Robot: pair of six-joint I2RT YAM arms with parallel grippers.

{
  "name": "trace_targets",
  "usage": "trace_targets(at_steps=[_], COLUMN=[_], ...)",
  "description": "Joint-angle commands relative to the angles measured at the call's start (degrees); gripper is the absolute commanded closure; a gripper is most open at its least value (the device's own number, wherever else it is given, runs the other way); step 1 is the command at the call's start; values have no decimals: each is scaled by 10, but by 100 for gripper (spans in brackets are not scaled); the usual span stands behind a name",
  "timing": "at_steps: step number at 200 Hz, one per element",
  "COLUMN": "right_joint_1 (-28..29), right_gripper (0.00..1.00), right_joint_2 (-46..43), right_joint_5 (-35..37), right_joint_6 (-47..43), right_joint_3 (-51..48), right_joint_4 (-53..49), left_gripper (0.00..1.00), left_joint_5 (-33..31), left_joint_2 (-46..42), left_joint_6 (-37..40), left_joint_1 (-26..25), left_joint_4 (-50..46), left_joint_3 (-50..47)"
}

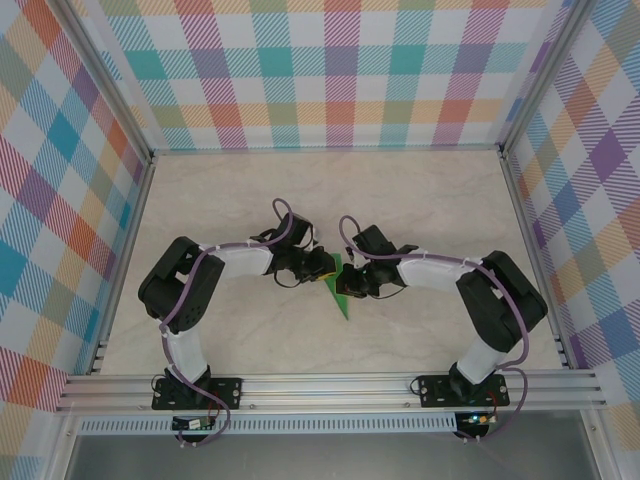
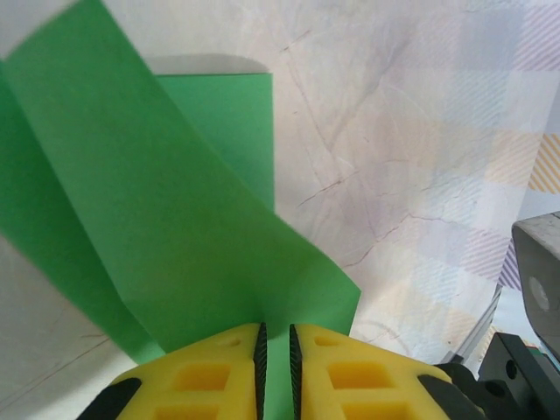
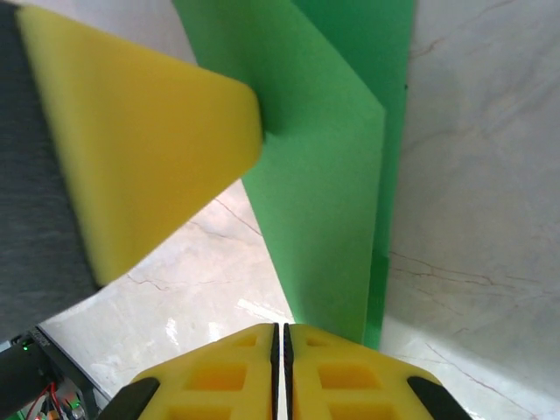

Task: Fold a paper plane with a square sheet of paper (pick it up from the middle)

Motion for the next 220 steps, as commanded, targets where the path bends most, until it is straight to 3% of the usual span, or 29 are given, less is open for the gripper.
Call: trace_targets(at_steps=[1, 62, 220], right_joint_1=[-1, -1, -1], right_gripper=[88, 89, 88], right_joint_2=[3, 27, 51], right_joint_5=[6, 5, -12], right_joint_6=[-9, -8, -17], right_joint_3=[13, 15, 27], right_joint_4=[6, 7, 4], left_gripper=[84, 85, 88], left_joint_5=[13, 17, -48], left_joint_2=[3, 17, 12], left_joint_6=[-4, 3, 3], left_joint_1=[-3, -4, -3], left_joint_4=[14, 1, -44], left_joint_3=[9, 11, -2])
